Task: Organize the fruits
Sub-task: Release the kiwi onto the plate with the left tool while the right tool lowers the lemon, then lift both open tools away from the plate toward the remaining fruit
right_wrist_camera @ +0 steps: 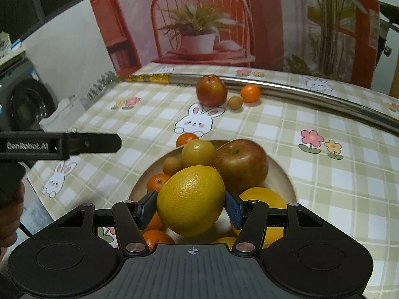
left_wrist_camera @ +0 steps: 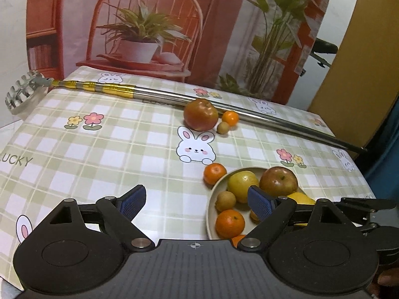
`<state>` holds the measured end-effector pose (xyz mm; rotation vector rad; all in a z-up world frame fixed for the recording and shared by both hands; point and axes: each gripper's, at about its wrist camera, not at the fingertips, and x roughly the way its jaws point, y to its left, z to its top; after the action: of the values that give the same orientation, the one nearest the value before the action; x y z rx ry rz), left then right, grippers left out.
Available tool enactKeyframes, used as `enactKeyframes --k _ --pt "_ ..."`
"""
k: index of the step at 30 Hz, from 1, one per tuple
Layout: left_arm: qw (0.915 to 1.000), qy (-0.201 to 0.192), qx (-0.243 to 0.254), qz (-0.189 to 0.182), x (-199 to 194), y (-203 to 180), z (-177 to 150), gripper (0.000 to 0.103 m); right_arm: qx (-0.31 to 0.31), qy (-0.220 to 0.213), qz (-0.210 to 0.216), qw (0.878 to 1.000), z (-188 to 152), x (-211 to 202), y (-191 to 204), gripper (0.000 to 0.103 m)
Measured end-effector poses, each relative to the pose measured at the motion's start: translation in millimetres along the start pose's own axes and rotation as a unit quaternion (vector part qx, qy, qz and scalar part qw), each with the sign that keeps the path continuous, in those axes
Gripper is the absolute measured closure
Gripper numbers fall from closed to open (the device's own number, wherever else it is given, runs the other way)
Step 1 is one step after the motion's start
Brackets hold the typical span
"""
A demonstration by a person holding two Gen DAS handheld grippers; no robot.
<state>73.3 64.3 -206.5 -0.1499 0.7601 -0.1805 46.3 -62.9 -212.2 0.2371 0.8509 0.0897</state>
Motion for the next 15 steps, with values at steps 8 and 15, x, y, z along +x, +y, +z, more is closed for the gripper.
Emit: enactKeyframes --k 8,15 --pt "0.9997 -0.012 -0.02 0.003 -4.0 11.9 -0.6 0.013 -0.013 0.025 -0.008 1.0 -3.1 12.0 7.0 0.049" --pt "0.9995 -0.013 -0.03 0.002 -4.7 14.3 -2.4 0.013 -0.016 0.04 -0.015 0.999 -3.7 18.9 8.4 0.049"
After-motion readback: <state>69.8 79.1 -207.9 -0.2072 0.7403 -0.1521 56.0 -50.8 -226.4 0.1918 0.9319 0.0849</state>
